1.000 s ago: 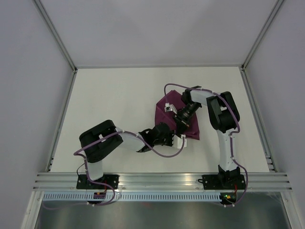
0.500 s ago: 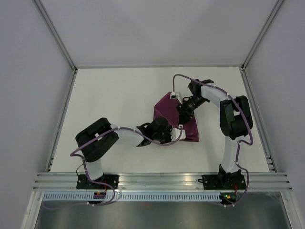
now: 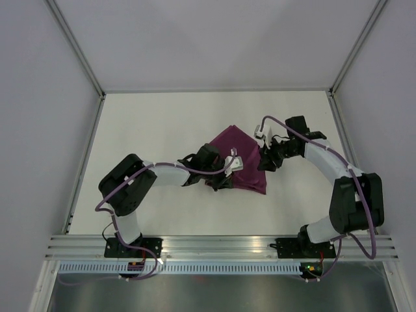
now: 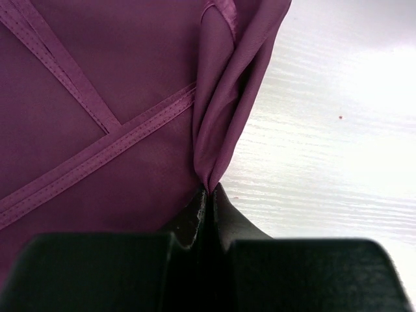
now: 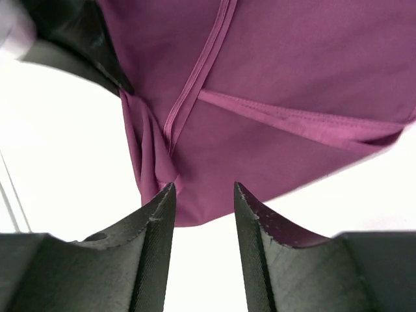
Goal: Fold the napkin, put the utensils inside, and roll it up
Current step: Roll the napkin with the utensil
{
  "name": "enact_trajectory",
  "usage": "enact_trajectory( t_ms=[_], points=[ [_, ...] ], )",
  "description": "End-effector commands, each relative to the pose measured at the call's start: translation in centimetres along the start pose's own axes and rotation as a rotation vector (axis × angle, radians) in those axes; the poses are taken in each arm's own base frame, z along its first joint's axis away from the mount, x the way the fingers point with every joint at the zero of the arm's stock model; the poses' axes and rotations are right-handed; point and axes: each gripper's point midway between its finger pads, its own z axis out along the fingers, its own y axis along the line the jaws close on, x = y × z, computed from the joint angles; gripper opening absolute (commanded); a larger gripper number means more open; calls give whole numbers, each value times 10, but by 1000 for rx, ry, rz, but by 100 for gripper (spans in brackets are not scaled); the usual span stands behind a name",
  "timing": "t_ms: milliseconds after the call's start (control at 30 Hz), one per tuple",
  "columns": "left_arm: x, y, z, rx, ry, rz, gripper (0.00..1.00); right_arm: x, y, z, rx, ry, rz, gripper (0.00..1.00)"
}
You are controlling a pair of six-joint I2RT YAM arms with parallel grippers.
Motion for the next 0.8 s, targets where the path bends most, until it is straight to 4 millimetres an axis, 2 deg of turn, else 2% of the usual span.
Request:
enact_trajectory(
  t_ms=[0, 33, 67, 100, 167, 200, 233, 333, 467, 600, 767],
  points=[
    [-24, -11, -3, 117, -59, -97, 2, -19, -2, -3, 106, -88, -202, 49],
    [-22, -11, -2, 128, -53, -124, 2, -17, 1, -2, 114, -85, -229, 50],
    [-24, -9, -3, 141, -58, -136, 2, -8, 10, 6, 112, -54, -246, 50],
    [-25, -9, -3, 147, -57, -152, 2, -15, 12, 5, 141, -73, -294, 51],
    [-22, -9, -2, 168, -46, -175, 2, -9, 28, 19, 138, -53, -334, 53],
    [-23, -9, -2, 175, -47, -182, 2, -14, 25, 18, 189, -54, -379, 54],
    [-22, -8, 0, 183, -45, -200, 2, -16, 35, 25, 178, -49, -415, 55],
    [-17, -10, 1, 199, -30, -222, 2, -14, 43, 37, 194, -31, -471, 56],
    [-8, -5, 4, 203, -15, -264, 2, -6, 46, 53, 172, 10, -500, 57],
    [-6, -2, 4, 206, -14, -287, 2, 1, 50, 63, 136, 38, -522, 62],
    [-7, -1, 3, 217, -28, -307, 2, 11, 61, 73, 112, 56, -565, 62]
  ],
)
